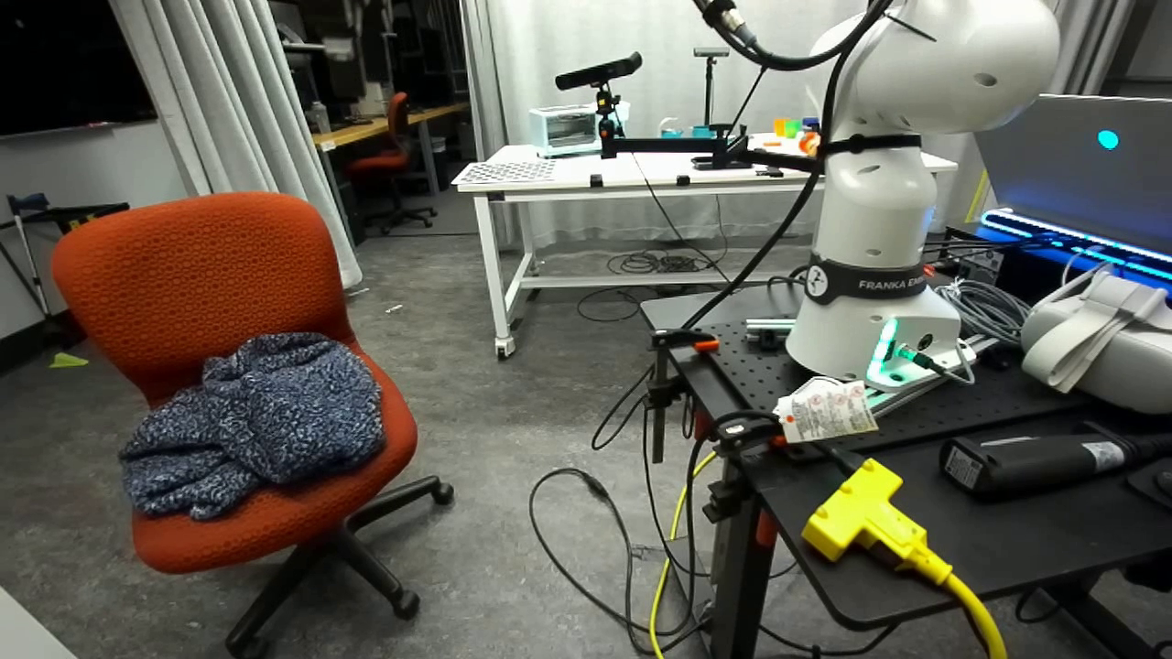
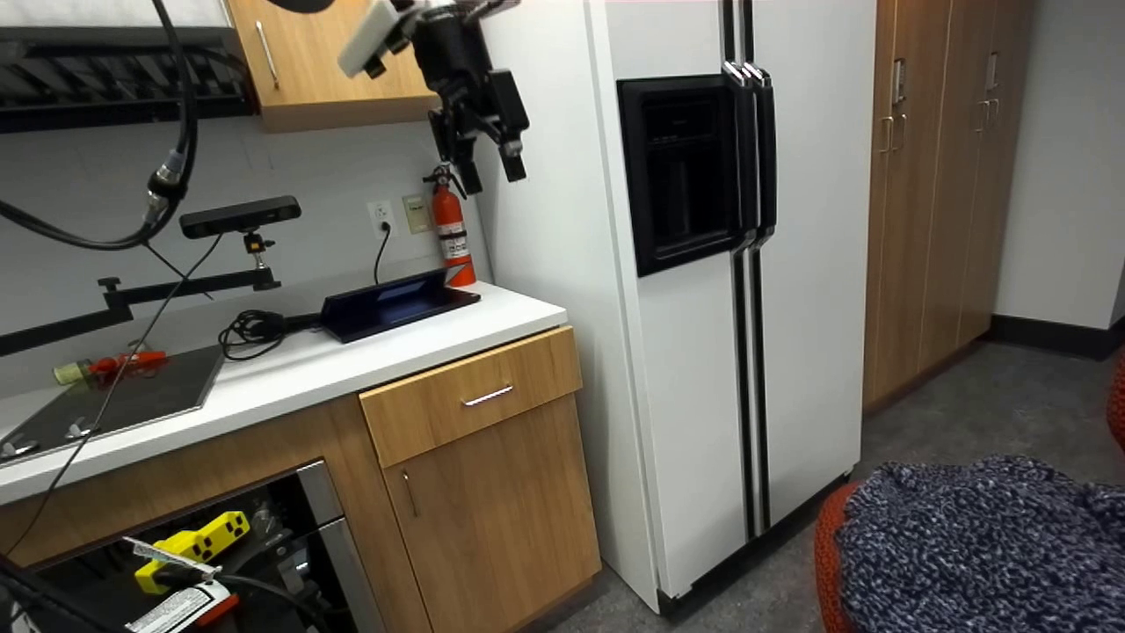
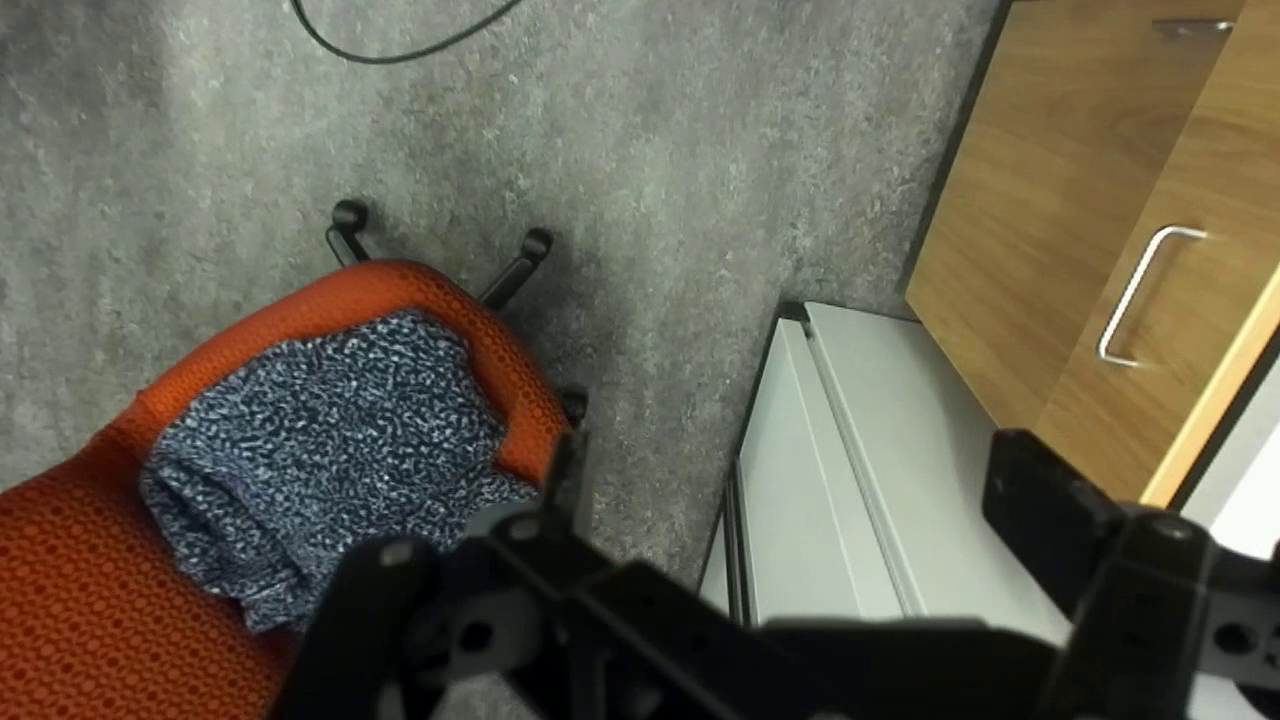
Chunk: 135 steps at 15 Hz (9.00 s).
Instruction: Open the drawer on the far right
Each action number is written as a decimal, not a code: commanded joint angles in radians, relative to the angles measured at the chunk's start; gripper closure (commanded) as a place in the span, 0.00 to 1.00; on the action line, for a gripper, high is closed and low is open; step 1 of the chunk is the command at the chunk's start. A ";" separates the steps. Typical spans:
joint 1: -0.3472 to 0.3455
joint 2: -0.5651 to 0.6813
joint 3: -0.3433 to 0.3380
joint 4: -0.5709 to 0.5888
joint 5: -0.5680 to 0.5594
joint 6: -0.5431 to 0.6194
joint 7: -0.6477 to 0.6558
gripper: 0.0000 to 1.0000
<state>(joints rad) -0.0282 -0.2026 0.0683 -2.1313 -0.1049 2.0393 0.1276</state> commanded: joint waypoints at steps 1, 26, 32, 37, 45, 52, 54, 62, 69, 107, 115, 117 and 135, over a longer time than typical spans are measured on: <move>0.025 0.187 -0.004 0.118 0.009 0.080 -0.010 0.00; 0.104 0.317 0.025 -0.025 0.219 0.255 -0.016 0.00; 0.104 0.372 0.042 -0.010 0.283 0.274 -0.079 0.00; 0.086 0.488 0.099 0.033 0.509 0.262 -0.253 0.00; 0.092 0.517 0.105 0.049 0.534 0.253 -0.286 0.00; 0.076 0.629 0.128 0.125 0.621 0.309 -0.382 0.00; 0.080 0.682 0.135 0.163 0.610 0.335 -0.385 0.00; 0.104 0.868 0.185 0.370 0.531 0.416 -0.374 0.00; 0.122 0.959 0.198 0.472 0.449 0.408 -0.363 0.00; 0.084 0.709 0.067 0.251 0.191 0.485 -0.238 0.00; 0.041 0.777 0.205 0.259 0.414 0.482 -0.373 0.73; 0.062 0.800 0.183 0.252 0.379 0.478 -0.354 0.89; 0.163 0.822 -0.020 0.171 0.012 0.471 -0.222 1.00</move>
<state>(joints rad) 0.0991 0.6513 0.1065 -1.9157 -0.0196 2.5066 -0.1480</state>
